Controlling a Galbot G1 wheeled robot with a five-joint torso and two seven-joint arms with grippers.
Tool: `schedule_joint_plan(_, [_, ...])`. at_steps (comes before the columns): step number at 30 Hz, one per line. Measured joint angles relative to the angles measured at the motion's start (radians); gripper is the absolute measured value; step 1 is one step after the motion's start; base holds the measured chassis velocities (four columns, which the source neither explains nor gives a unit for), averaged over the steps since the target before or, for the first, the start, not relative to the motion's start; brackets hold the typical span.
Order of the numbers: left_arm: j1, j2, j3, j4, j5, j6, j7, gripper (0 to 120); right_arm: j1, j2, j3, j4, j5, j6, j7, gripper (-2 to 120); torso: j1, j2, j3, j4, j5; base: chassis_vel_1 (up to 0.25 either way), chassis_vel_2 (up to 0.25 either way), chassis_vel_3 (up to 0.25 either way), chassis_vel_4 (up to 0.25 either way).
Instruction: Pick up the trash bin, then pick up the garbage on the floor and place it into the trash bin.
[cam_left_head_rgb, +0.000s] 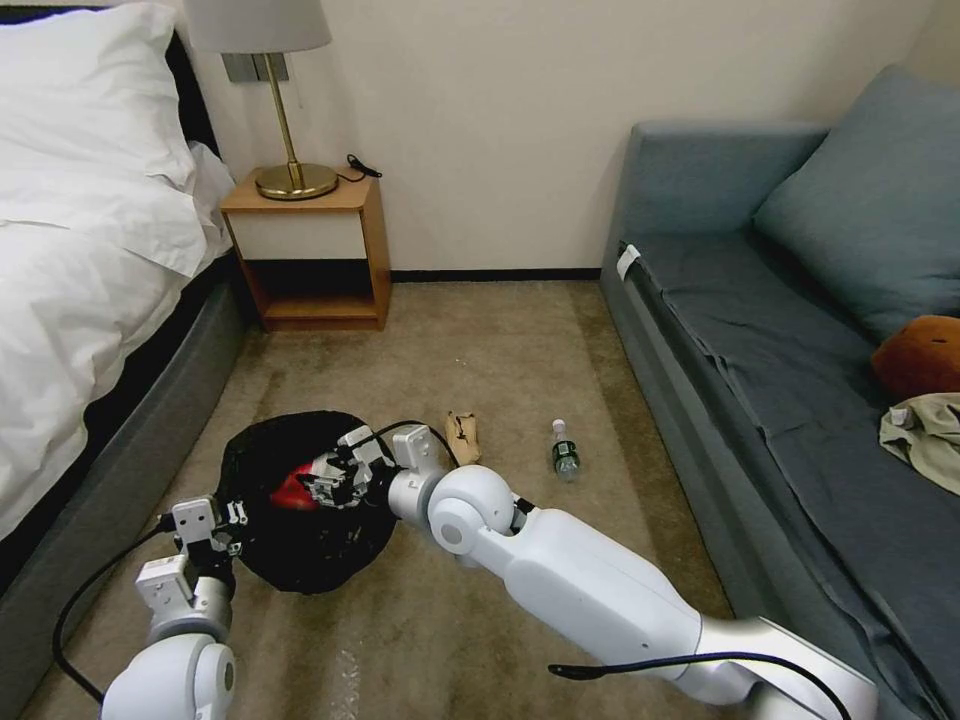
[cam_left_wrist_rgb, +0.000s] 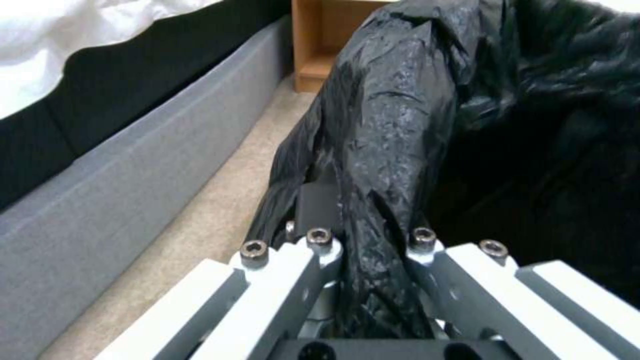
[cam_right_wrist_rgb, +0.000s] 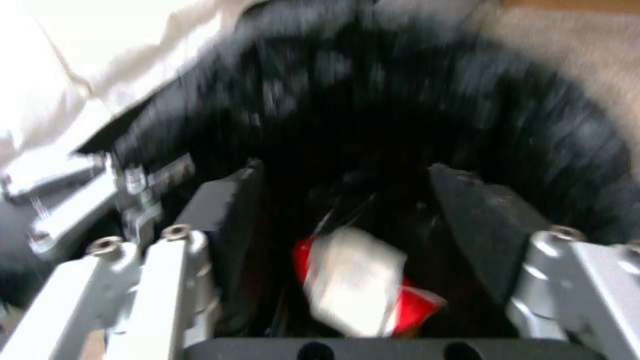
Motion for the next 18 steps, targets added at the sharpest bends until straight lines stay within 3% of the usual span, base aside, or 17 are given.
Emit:
schedule_joint_plan(2, [0.003,0.002,-0.008,0.0,0.0,0.002,-0.002,4,0.0,0.004,0.014,0.001,-0.01,0.011,-0.001,79,0.0,0.0,0.0,0.0001,0.0,0.0,0.0,0.0,0.0])
schedule_joint_plan(9, [0.013,0.014,-0.031,-0.012,-0.024,0.002,-0.003,4,-0.009,0.0,0.074,0.005,-0.034,0.029,0.008,99,0.0,0.0,0.0,0.0001,0.0,0.0,0.0,0.0,0.0])
schedule_joint_plan(12, [0.017,0.018,-0.037,-0.014,-0.033,0.0,-0.004,4,-0.015,-0.002,0.093,0.006,-0.043,0.034,0.014,99,0.0,0.0,0.0,0.0001,0.0,0.0,0.0,0.0,0.0])
schedule_joint_plan(18, [0.017,0.046,-0.088,0.0,-0.082,-0.01,-0.007,4,-0.118,-0.032,0.295,-0.006,-0.165,0.021,0.11,100,0.0,0.0,0.0,0.0001,0.0,0.0,0.0,0.0,0.0])
